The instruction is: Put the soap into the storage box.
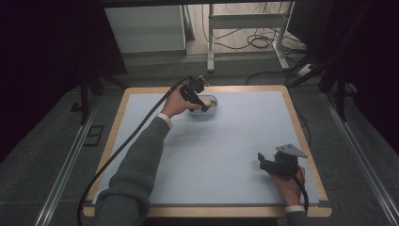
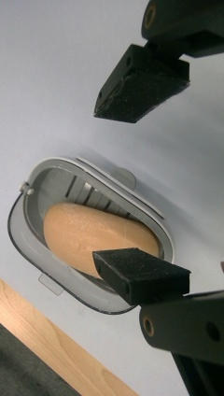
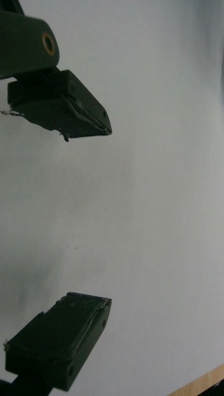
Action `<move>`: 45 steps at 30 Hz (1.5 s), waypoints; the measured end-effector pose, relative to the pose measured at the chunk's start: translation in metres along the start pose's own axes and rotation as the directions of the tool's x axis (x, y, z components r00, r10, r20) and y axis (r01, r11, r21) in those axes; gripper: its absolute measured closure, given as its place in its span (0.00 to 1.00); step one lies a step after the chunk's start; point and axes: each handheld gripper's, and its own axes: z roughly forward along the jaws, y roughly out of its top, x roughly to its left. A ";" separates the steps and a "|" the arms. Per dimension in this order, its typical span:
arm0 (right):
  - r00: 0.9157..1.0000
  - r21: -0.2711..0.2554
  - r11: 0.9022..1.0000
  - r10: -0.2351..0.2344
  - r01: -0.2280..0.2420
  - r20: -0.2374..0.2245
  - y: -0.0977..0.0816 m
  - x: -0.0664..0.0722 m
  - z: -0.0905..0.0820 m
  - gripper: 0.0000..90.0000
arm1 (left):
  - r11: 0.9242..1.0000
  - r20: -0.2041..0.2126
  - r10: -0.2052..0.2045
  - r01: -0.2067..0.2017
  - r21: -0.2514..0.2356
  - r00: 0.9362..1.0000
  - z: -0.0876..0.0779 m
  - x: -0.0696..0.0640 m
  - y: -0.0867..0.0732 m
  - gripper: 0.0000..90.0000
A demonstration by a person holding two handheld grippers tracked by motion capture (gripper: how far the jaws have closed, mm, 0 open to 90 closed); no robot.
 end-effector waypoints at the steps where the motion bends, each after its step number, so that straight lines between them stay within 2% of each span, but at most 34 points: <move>1: 1.000 0.000 1.000 0.000 0.000 0.000 0.000 0.000 0.000 0.16 | 1.000 0.000 0.000 0.000 0.000 1.000 0.000 0.000 0.000 0.30; 5: 1.000 -0.001 1.000 -0.002 0.002 0.002 0.000 0.000 0.000 0.16 | 1.000 -0.008 -0.004 0.004 -0.013 1.000 -0.009 -0.005 -0.010 0.29; 6: 1.000 0.000 1.000 -0.001 0.001 0.001 0.000 0.000 0.000 0.16 | 0.999 0.007 -0.015 0.015 -0.028 1.000 -0.013 -0.009 -0.017 0.29; 7: 1.000 0.000 1.000 -0.001 0.001 0.001 0.000 0.000 0.000 0.16 | 0.999 0.007 -0.015 0.015 -0.028 1.000 -0.013 -0.009 -0.017 0.28; 8: 1.000 -0.001 1.000 0.002 -0.002 -0.001 0.000 0.000 0.000 0.16 | 0.999 0.001 -0.021 0.021 -0.035 1.000 -0.019 -0.012 -0.026 0.28; 9: 1.000 -0.001 1.000 0.002 -0.002 -0.001 0.000 0.000 0.000 0.16 | 0.999 0.001 -0.021 0.021 -0.035 1.000 -0.019 -0.012 -0.026 0.28; 10: 1.000 -0.001 1.000 0.001 -0.001 -0.001 0.000 0.000 0.000 0.16 | 0.999 -0.003 -0.026 0.026 -0.041 1.000 -0.024 -0.015 -0.035 0.27; 11: 1.000 -0.001 1.000 0.001 -0.001 -0.001 0.000 0.000 0.000 0.16 | 0.999 -0.003 -0.026 0.026 -0.041 1.000 -0.024 -0.015 -0.035 0.27; 12: 1.000 0.000 1.000 -0.001 0.001 0.001 0.000 0.000 0.000 0.16 | 0.998 -0.007 -0.034 0.033 -0.058 0.999 -0.030 -0.019 -0.046 0.27; 13: 1.000 0.000 1.000 -0.001 0.001 0.001 0.000 0.000 0.000 0.16 | 0.998 -0.007 -0.034 0.033 -0.058 0.999 -0.030 -0.019 -0.046 0.27; 18: 1.000 0.000 1.000 -0.003 0.003 0.001 0.000 0.000 0.000 0.16 | 0.994 -0.016 -0.042 0.040 -0.100 0.999 -0.047 -0.032 -0.080 0.24; 23: 1.000 0.001 1.000 -0.002 0.002 0.002 0.000 0.000 0.000 0.16 | 0.989 -0.016 -0.054 0.051 -0.137 0.998 -0.056 -0.043 -0.113 0.22; 24: 1.000 0.000 1.000 -0.002 0.002 0.002 0.000 0.000 0.000 0.16 | 0.987 -0.010 -0.063 0.061 -0.152 0.998 -0.057 -0.046 -0.120 0.22; 25: 1.000 0.000 1.000 -0.002 0.002 0.002 0.000 0.000 0.000 0.16 | 0.987 -0.010 -0.063 0.061 -0.152 0.998 -0.057 -0.046 -0.120 0.22; 26: 1.000 0.001 1.000 -0.002 0.002 0.002 0.000 0.000 0.000 0.16 | 0.980 -0.005 -0.076 0.074 -0.185 0.997 -0.059 -0.051 -0.134 0.22; 29: 1.000 0.001 1.000 -0.001 0.001 0.002 0.000 0.000 0.000 0.16 | 0.976 -0.003 -0.087 0.085 -0.199 0.996 -0.059 -0.056 -0.148 0.22; 30: 1.000 0.000 1.000 0.000 0.000 0.002 0.000 0.000 0.000 0.16 | 0.975 -0.002 -0.094 0.092 -0.200 0.996 -0.058 -0.060 -0.162 0.22; 31: 1.000 0.000 1.000 0.000 0.000 0.002 0.000 0.000 0.000 0.16 | 0.975 -0.002 -0.094 0.092 -0.200 0.996 -0.058 -0.060 -0.162 0.22; 32: 1.000 0.002 1.000 0.001 -0.001 0.000 0.000 -0.001 0.000 0.16 | 0.971 0.003 -0.113 0.111 -0.210 0.994 -0.056 -0.063 -0.176 0.22; 33: 1.000 0.001 1.000 0.001 -0.001 -0.001 0.000 -0.001 0.000 0.16 | 0.970 0.003 -0.122 0.120 -0.213 0.993 -0.056 -0.063 -0.184 0.22; 36: 1.000 -0.001 1.000 0.004 -0.004 0.000 0.000 -0.001 0.000 0.16 | 0.960 0.007 -0.153 0.150 -0.235 0.988 -0.056 -0.066 -0.204 0.22; 38: 1.000 -0.002 1.000 0.005 -0.005 -0.001 0.000 -0.001 0.000 0.16 | 0.950 -0.003 -0.178 0.171 -0.259 0.984 -0.057 -0.068 -0.216 0.23; 39: 1.000 -0.003 1.000 0.003 -0.003 -0.002 0.000 -0.001 0.000 0.16 | 0.950 -0.003 -0.178 0.171 -0.259 0.984 -0.057 -0.068 -0.216 0.23; 40: 1.000 -0.003 1.000 0.003 -0.003 -0.001 0.000 -0.001 0.000 0.16 | 0.945 0.000 -0.196 0.189 -0.268 0.981 -0.058 -0.069 -0.226 0.23; 43: 1.000 -0.005 1.000 0.001 -0.001 0.000 0.000 -0.001 0.000 0.16 | 0.944 -0.001 -0.205 0.197 -0.266 0.979 -0.057 -0.070 -0.234 0.23; 44: 1.000 -0.005 1.000 0.001 -0.001 0.000 0.000 -0.001 0.000 0.16 | 0.947 -0.002 -0.203 0.196 -0.255 0.979 -0.056 -0.069 -0.236 0.23; 45: 1.000 -0.007 1.000 -0.001 0.001 -0.001 0.000 -0.001 0.000 0.16 | 0.947 -0.006 -0.212 0.204 -0.250 0.977 -0.057 -0.067 -0.239 0.23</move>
